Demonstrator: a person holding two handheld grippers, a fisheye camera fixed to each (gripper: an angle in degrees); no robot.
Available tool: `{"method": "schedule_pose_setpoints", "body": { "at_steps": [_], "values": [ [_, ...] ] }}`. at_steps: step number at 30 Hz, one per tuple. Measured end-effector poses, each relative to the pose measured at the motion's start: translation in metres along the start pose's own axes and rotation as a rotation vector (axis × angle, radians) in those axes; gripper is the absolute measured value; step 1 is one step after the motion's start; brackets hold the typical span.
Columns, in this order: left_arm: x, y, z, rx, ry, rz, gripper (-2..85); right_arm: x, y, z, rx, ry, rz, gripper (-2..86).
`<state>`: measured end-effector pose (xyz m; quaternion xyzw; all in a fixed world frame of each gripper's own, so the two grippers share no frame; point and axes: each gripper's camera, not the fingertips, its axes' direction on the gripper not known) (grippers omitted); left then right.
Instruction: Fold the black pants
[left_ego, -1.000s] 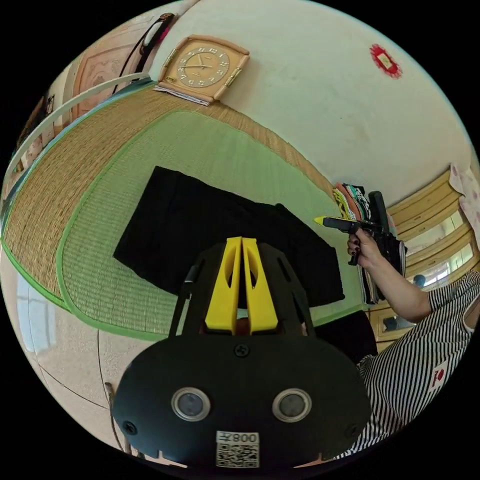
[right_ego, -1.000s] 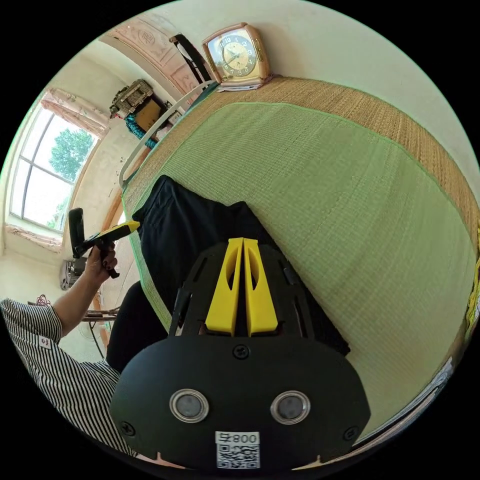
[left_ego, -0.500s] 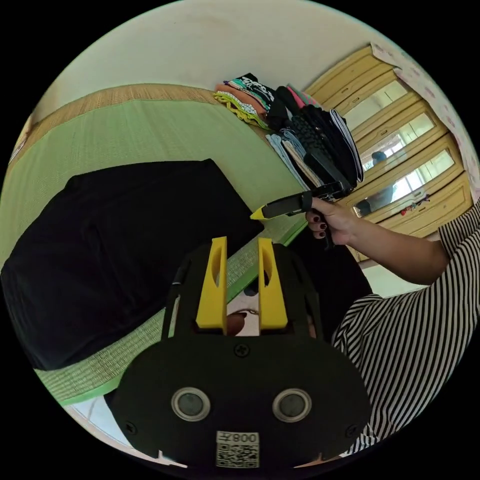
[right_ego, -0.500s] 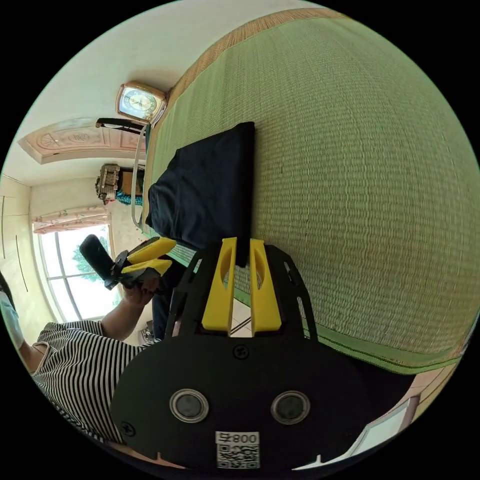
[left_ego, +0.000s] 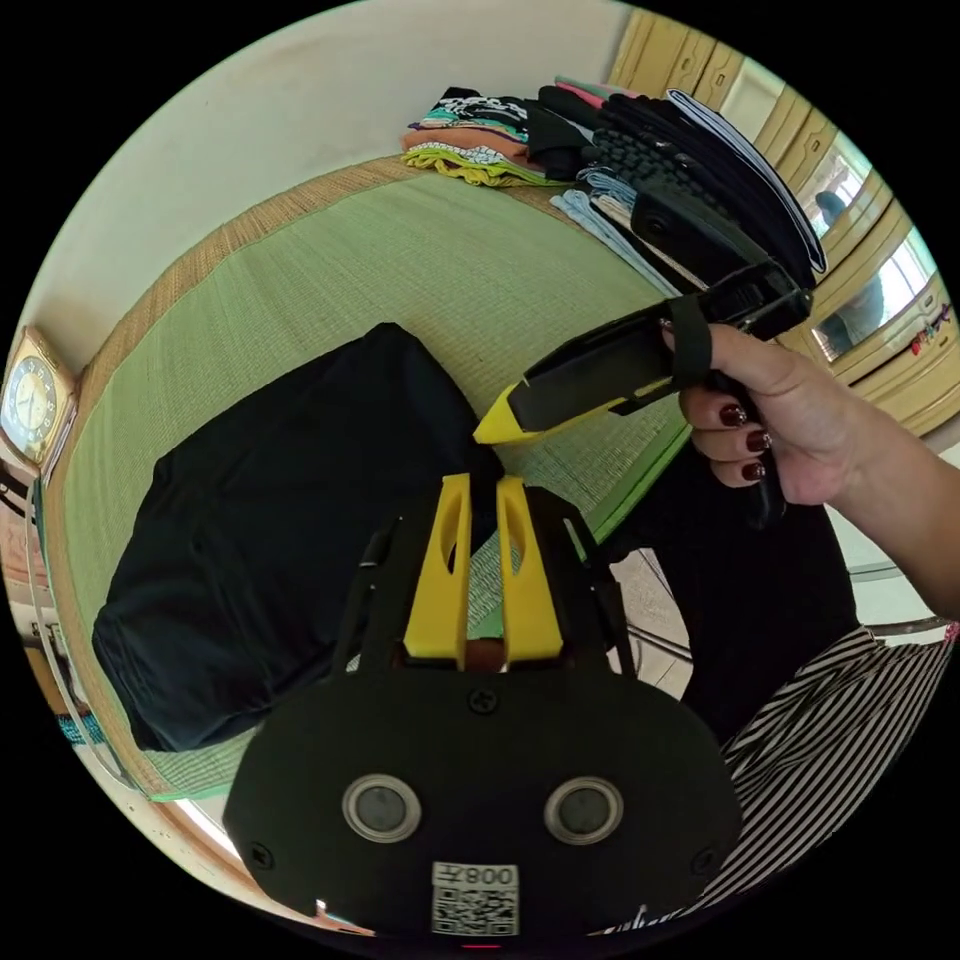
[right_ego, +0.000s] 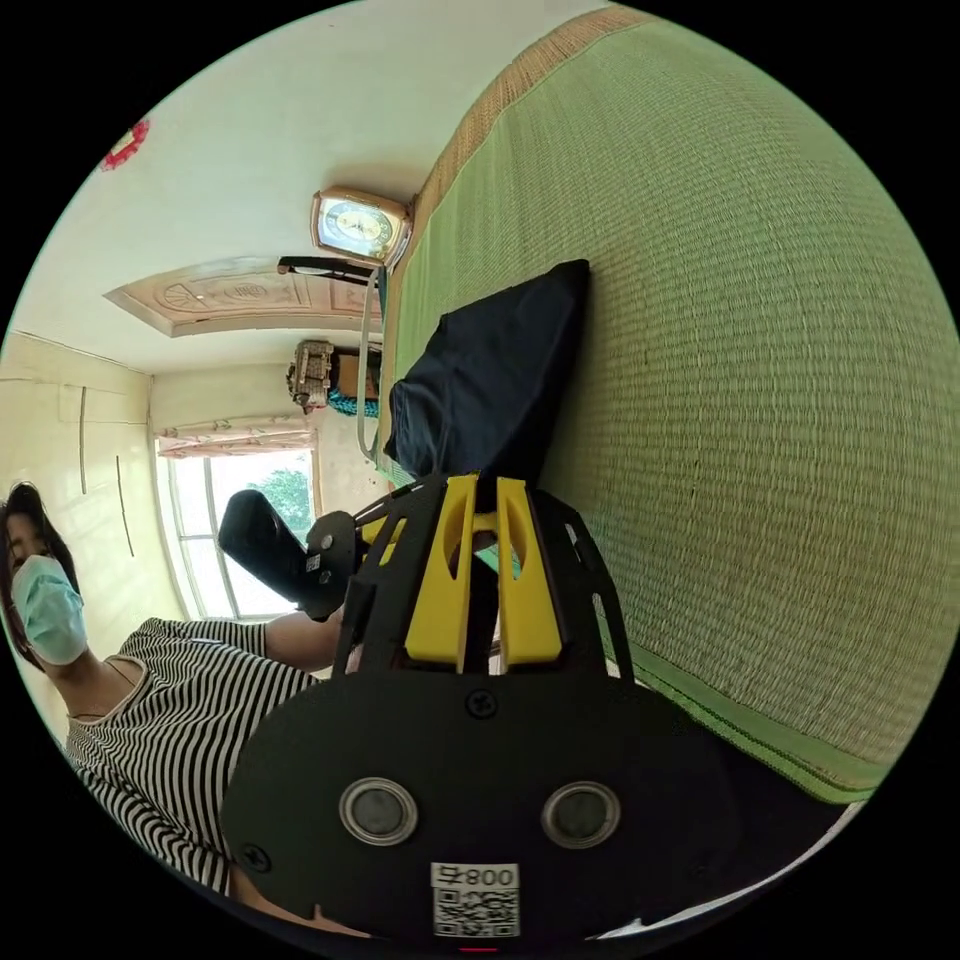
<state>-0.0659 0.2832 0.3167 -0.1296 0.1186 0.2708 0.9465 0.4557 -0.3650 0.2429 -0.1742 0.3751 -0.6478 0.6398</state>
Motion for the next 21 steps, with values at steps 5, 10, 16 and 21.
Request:
{"method": "schedule_pose_setpoints", "body": {
  "at_steps": [5,10,16,21],
  "values": [
    [-0.001,0.002,-0.014,0.068,0.062,-0.056,4.2,0.018,-0.031,-0.025,0.095,0.036,0.05,7.9],
    [0.004,0.006,-0.019,0.084,0.069,-0.047,4.0,0.034,-0.071,-0.023,0.112,-0.011,0.104,8.6],
    [0.007,0.014,-0.016,0.071,0.065,-0.024,3.9,0.044,-0.095,-0.002,0.076,-0.05,0.135,6.7],
    [0.002,0.025,-0.014,0.064,0.077,-0.031,3.8,0.046,-0.09,0.004,0.073,-0.064,0.131,3.0]
  ]
}}
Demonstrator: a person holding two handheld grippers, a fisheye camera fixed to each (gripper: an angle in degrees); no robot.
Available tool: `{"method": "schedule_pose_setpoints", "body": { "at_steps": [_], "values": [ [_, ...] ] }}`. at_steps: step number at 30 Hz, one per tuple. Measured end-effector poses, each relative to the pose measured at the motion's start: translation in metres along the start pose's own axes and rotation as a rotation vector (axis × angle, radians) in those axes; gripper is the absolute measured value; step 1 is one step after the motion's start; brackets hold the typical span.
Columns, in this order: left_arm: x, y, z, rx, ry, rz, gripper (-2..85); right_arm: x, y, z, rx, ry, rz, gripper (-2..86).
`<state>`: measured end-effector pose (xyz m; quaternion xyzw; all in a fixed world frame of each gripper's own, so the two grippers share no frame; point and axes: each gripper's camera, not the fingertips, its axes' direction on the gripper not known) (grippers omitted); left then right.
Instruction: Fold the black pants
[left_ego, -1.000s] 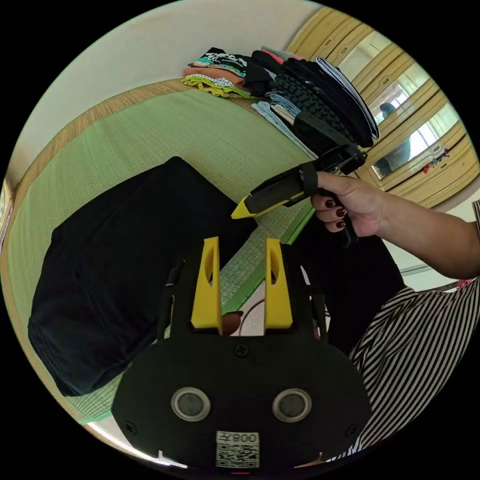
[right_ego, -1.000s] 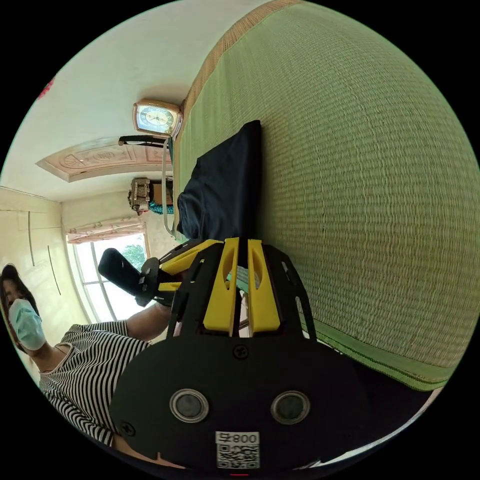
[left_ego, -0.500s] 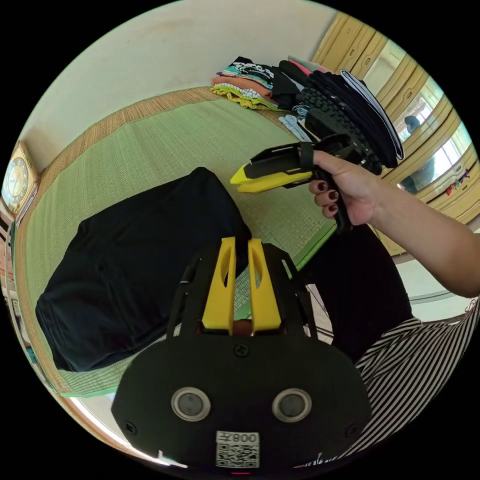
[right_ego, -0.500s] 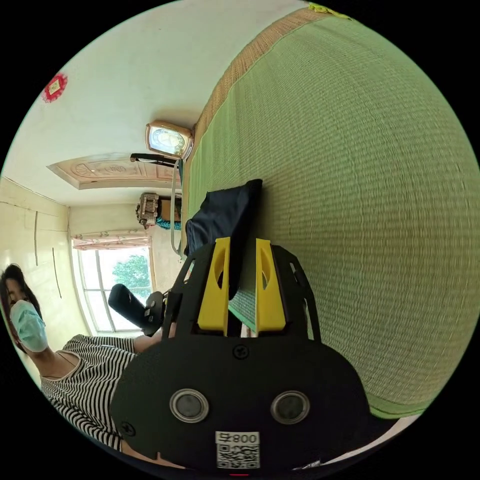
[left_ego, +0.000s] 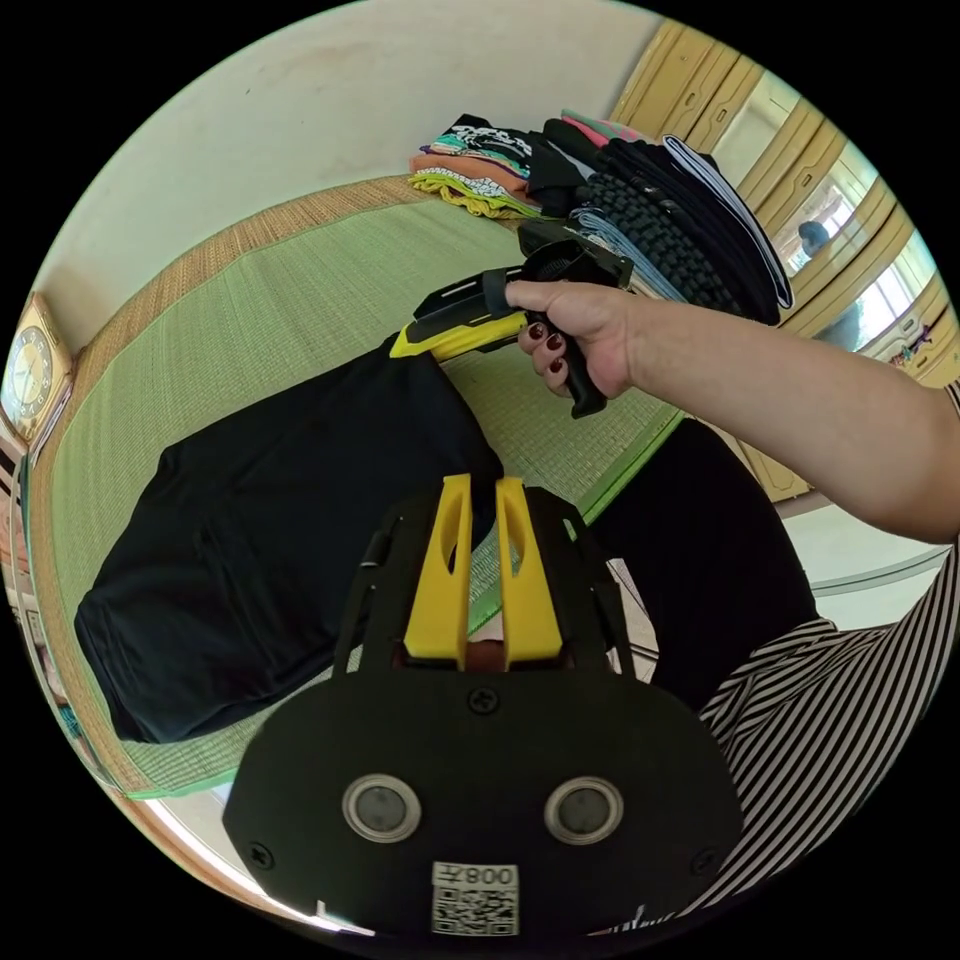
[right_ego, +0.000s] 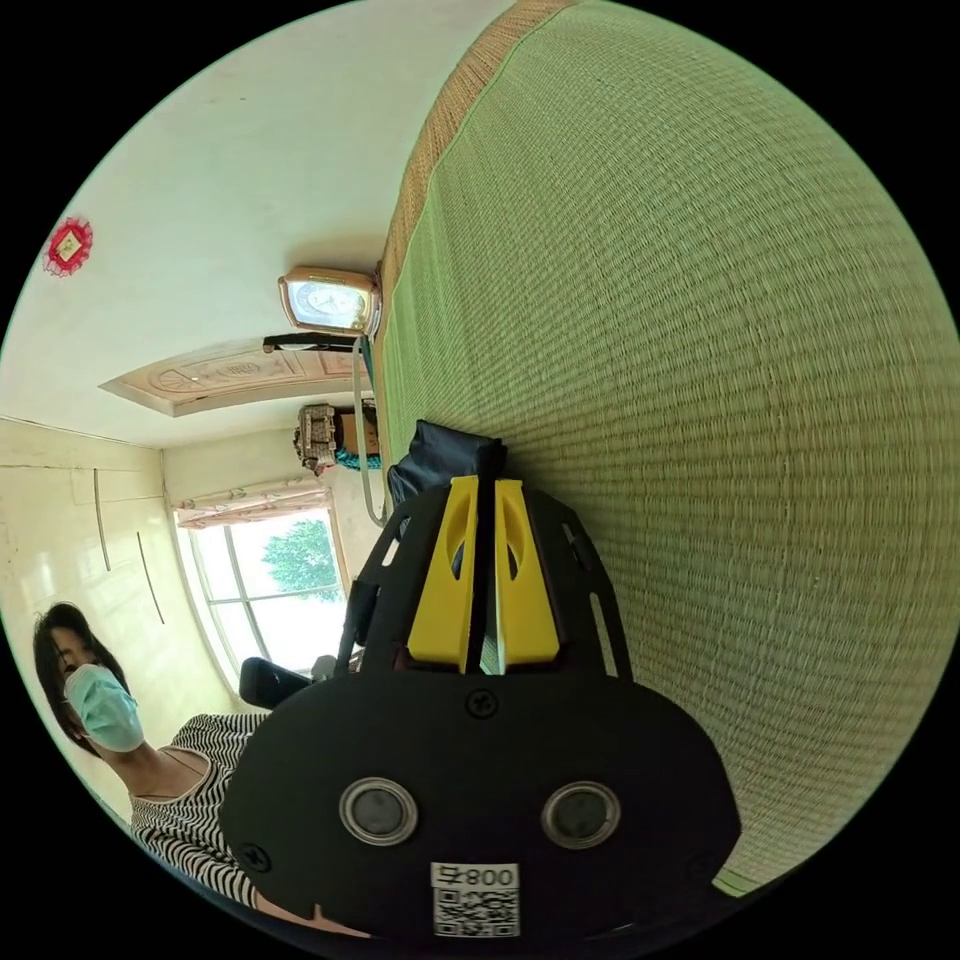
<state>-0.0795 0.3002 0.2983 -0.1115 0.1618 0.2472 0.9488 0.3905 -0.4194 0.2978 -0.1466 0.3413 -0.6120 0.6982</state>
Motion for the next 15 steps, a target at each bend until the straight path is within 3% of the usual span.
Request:
{"method": "schedule_pose_setpoints", "body": {
  "at_steps": [8,15],
  "values": [
    [-0.012,0.029,-0.011,0.06,0.078,0.015,3.5,-0.012,0.023,-0.009,0.069,0.047,-0.034,1.9],
    [-0.062,0.087,-0.055,0.215,0.154,-0.072,3.5,-0.069,0.035,0.022,0.097,-0.048,-0.16,1.7]
  ]
}}
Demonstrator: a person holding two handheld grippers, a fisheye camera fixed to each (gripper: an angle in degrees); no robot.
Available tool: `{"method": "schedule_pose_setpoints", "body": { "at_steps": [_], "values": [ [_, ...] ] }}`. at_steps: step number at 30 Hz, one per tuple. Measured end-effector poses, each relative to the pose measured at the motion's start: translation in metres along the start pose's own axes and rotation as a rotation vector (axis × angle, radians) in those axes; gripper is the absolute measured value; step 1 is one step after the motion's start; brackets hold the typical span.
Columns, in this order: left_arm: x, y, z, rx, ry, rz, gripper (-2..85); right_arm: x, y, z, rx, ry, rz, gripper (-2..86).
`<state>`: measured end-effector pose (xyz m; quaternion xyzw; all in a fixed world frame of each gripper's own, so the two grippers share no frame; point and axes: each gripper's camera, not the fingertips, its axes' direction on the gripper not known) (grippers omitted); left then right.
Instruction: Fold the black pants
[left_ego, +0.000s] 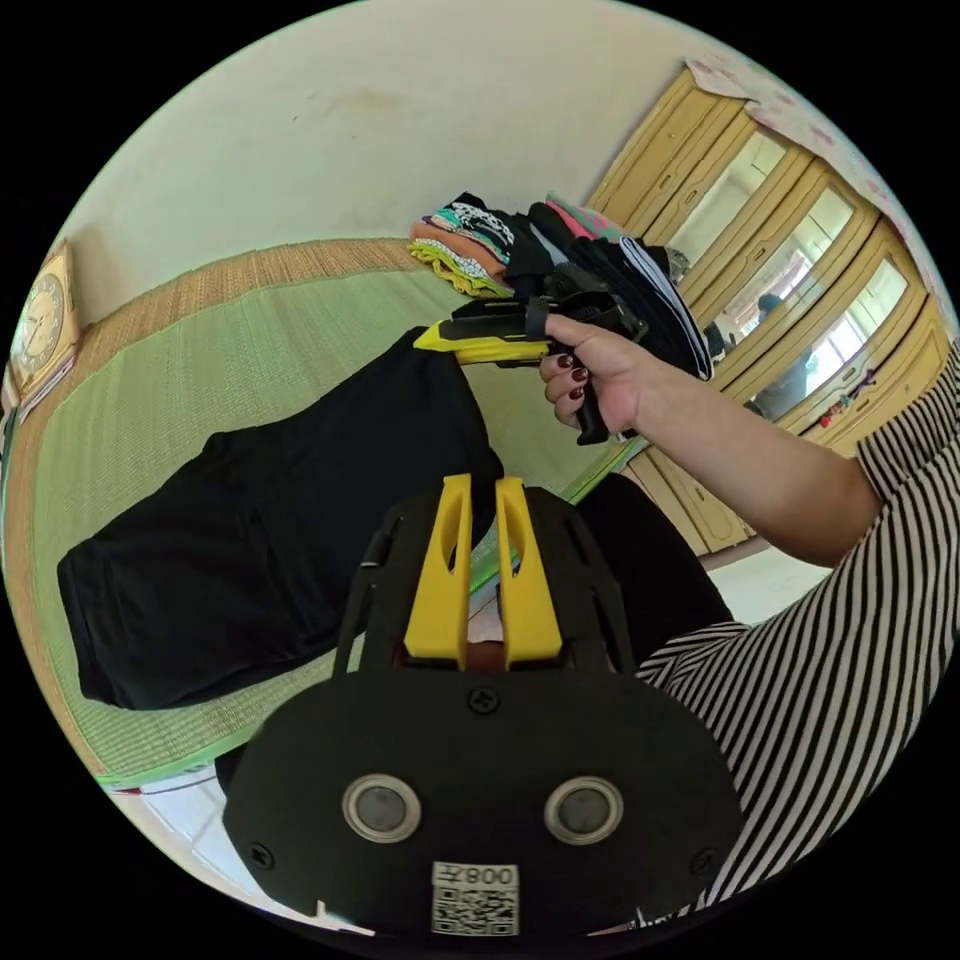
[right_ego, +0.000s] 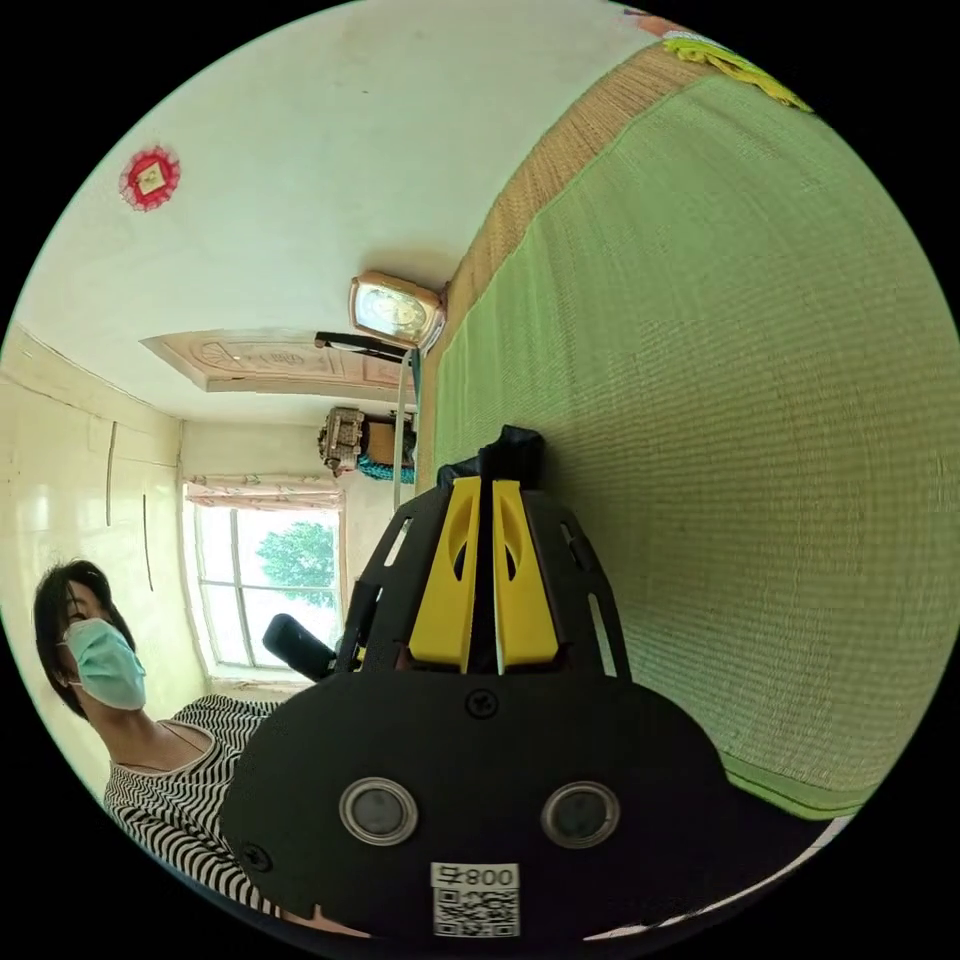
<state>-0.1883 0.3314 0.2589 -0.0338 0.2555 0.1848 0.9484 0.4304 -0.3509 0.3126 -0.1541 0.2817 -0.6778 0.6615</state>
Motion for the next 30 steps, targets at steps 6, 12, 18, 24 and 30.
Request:
{"method": "schedule_pose_setpoints", "body": {
  "at_steps": [6,12,18,24,30],
  "values": [
    [-0.075,0.061,-0.08,0.199,0.019,-0.137,3.3,-0.071,-0.02,0.09,-0.088,-0.066,-0.172,1.6],
    [-0.171,0.136,-0.137,0.351,0.02,-0.331,3.4,-0.113,-0.045,0.216,-0.205,-0.061,-0.255,1.7],
    [-0.264,0.208,-0.157,0.379,-0.013,-0.511,3.4,-0.115,-0.064,0.348,-0.322,0.008,-0.247,1.8],
    [-0.345,0.272,-0.155,0.413,0.049,-0.685,3.1,-0.097,-0.075,0.447,-0.39,0.07,-0.214,1.8],
    [-0.394,0.317,-0.145,0.421,0.063,-0.77,3.0,-0.075,-0.08,0.523,-0.436,0.104,-0.178,1.9]
  ]
}}
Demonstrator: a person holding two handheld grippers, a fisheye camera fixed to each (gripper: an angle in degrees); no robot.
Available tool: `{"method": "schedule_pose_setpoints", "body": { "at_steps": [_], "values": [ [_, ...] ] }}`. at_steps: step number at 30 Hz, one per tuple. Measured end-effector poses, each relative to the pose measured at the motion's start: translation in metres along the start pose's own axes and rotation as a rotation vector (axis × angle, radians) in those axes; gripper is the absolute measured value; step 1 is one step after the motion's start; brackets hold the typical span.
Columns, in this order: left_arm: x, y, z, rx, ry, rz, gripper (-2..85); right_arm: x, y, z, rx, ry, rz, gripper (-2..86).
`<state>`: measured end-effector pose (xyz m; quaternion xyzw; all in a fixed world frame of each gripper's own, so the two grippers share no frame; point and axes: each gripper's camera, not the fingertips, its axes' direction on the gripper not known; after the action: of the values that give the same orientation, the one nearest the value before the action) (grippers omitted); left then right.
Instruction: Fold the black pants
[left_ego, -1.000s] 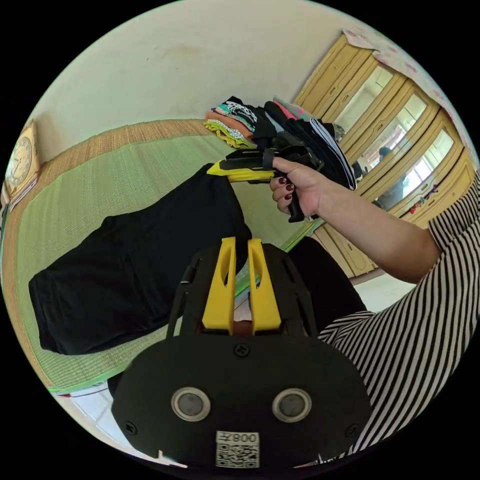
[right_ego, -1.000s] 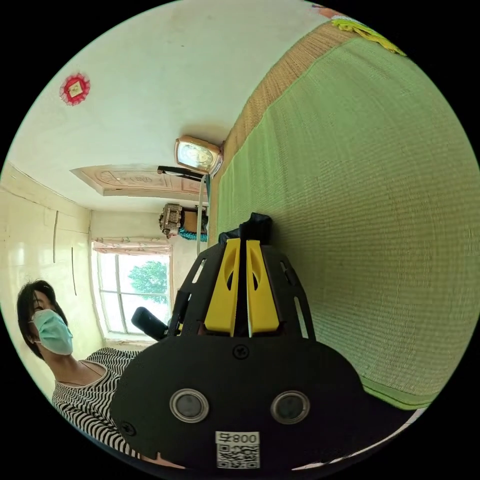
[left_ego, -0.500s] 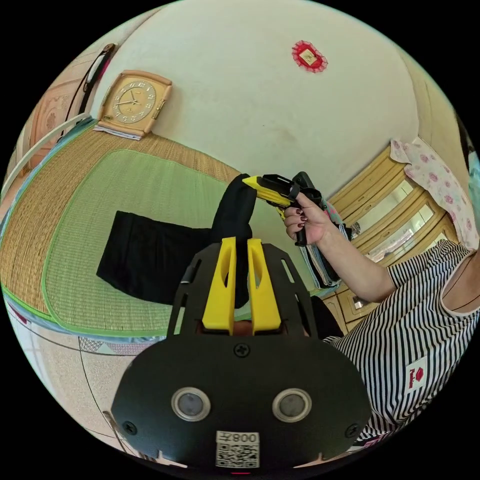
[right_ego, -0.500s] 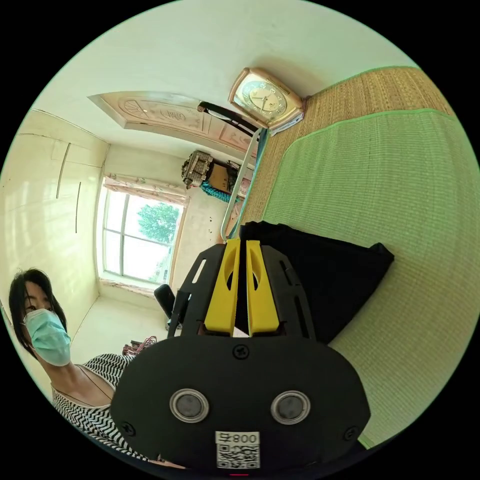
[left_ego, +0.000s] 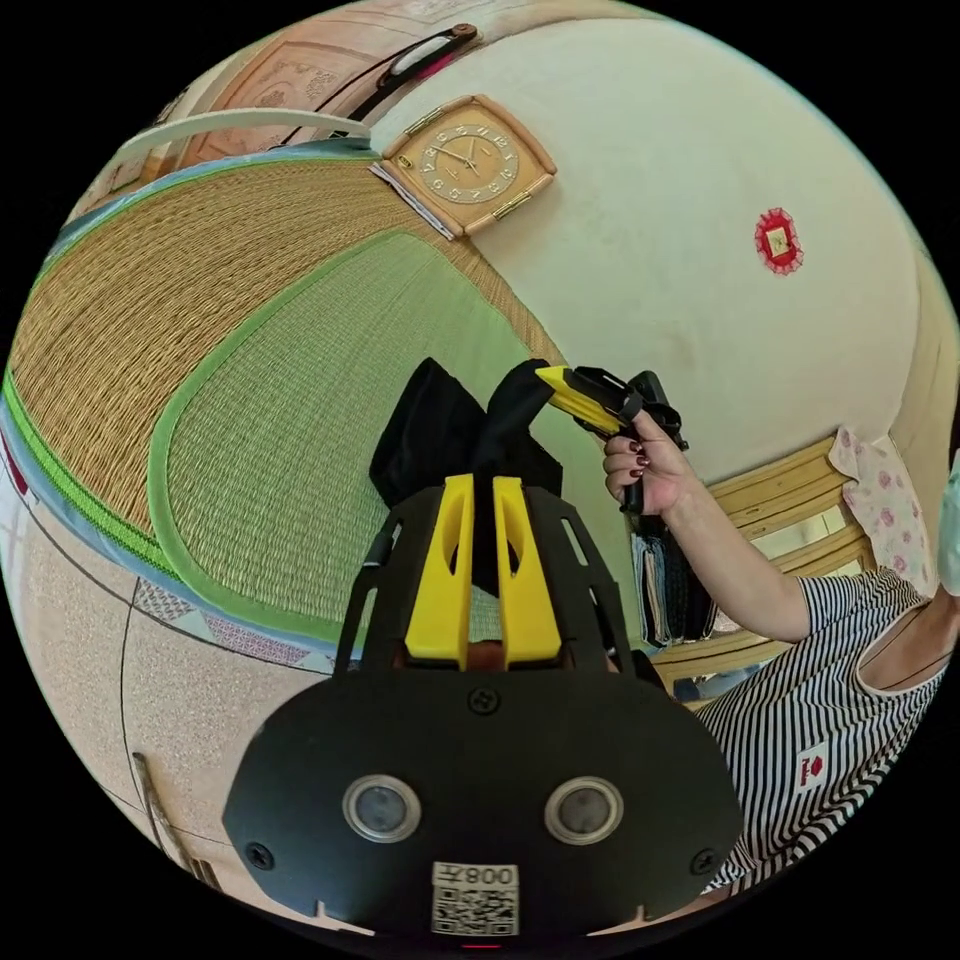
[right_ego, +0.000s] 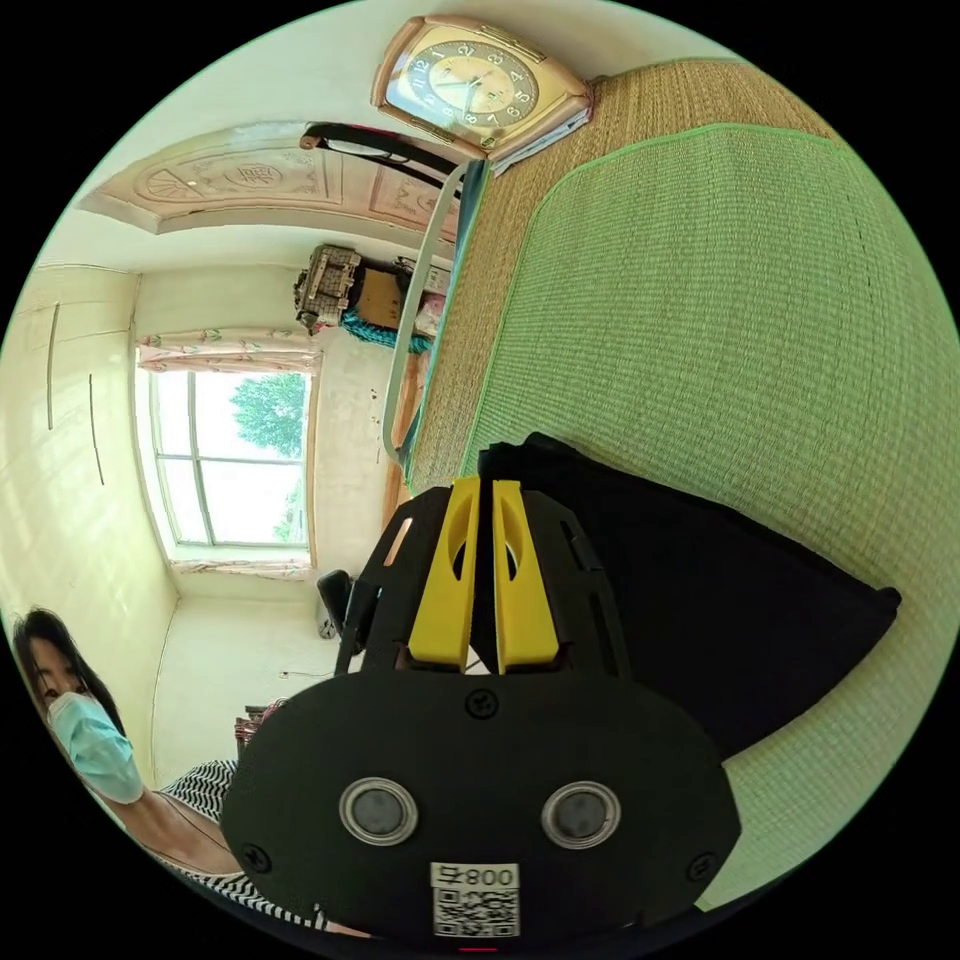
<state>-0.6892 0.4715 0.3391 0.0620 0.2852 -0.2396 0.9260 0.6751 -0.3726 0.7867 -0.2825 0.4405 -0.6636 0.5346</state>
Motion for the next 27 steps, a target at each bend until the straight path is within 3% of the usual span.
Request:
{"method": "schedule_pose_setpoints", "body": {
  "at_steps": [10,17,21,24,27],
  "values": [
    [-0.083,0.014,-0.004,0.077,0.092,-0.155,2.1,0.004,-0.031,0.069,-0.043,0.03,-0.118,0.5],
    [-0.068,0.034,-0.024,0.259,0.026,-0.082,0.3,0.001,-0.034,0.139,-0.16,0.304,-0.243,0.1],
    [-0.05,0.019,0.0,0.14,-0.086,0.028,0.2,-0.008,-0.025,0.18,-0.193,0.479,-0.404,0.0],
    [-0.055,0.008,0.025,0.024,-0.222,0.023,0.1,-0.006,-0.023,0.19,-0.19,0.486,-0.428,0.0],
    [-0.057,0.007,0.028,0.036,-0.191,-0.004,0.1,-0.002,-0.029,0.192,-0.241,0.442,-0.389,0.1]
  ]
}}
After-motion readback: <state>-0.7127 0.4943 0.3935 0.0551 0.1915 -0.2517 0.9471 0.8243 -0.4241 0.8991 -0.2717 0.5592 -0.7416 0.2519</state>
